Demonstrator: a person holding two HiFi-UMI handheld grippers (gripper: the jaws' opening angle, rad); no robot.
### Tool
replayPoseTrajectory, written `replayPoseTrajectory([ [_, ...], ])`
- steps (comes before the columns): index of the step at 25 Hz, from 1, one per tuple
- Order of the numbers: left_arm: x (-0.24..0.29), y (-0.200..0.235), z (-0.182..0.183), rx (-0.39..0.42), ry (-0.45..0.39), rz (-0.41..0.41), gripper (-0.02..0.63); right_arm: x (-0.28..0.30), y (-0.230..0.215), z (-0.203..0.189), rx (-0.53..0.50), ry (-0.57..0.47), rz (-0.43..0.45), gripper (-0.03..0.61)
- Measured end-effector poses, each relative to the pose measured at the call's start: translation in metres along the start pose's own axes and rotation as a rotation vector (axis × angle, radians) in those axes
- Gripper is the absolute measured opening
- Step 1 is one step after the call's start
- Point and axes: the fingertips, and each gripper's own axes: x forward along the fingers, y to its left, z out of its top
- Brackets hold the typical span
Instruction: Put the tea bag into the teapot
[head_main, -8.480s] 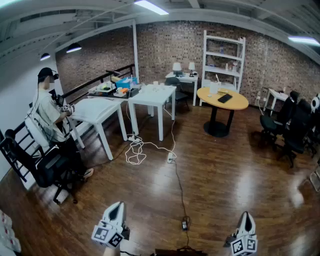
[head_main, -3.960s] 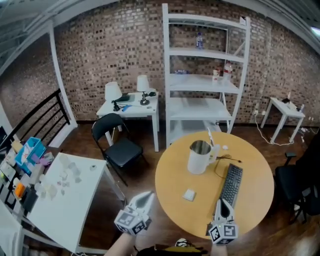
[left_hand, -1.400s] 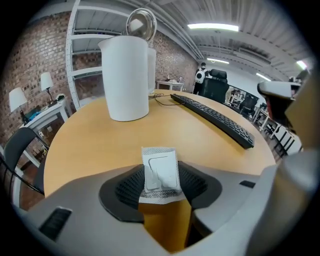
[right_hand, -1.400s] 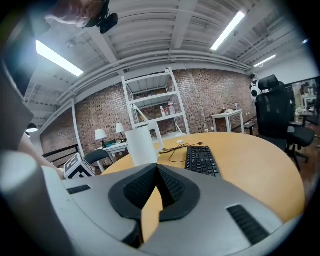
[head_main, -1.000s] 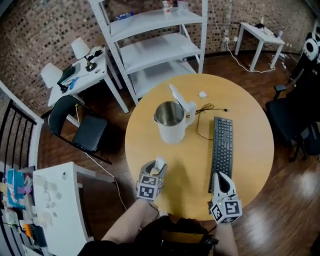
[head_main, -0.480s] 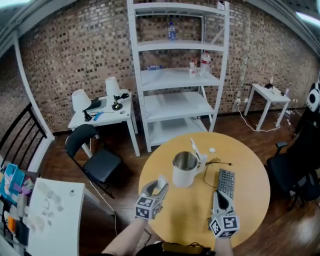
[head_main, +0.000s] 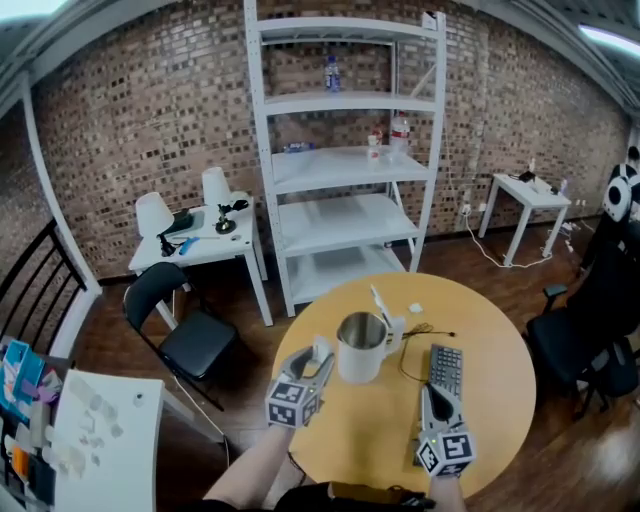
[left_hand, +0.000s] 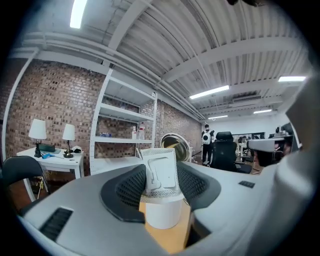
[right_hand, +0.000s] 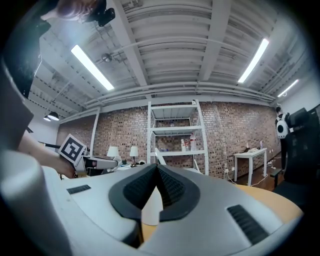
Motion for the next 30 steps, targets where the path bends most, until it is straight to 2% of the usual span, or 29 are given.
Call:
replayPoseTrajectory([
  [4,0.024,-0.010,0.014,0.019,0.002,-0.050,0.187,-0.007,-0.023,-0.002,0.000,-0.026,-0.056,0.006],
  [10,0.062,-0.015,0.017,0.036,0.038,-0.102,0.187,-0.022,-0.047,-0.002,0.025,-0.032,-0.153,0.006],
  [22,0.130,-0.017,-0.004,0.060,0.130,-0.127,0.187,-0.066,-0.094,-0.019,0.083,-0.016,-0.331,0.006],
  [30,0.151,-0.015,-0.011,0.071,0.167,-0.134,0.187,-0.058,-0.099,-0.032,0.087,0.045,-0.321,0.006],
])
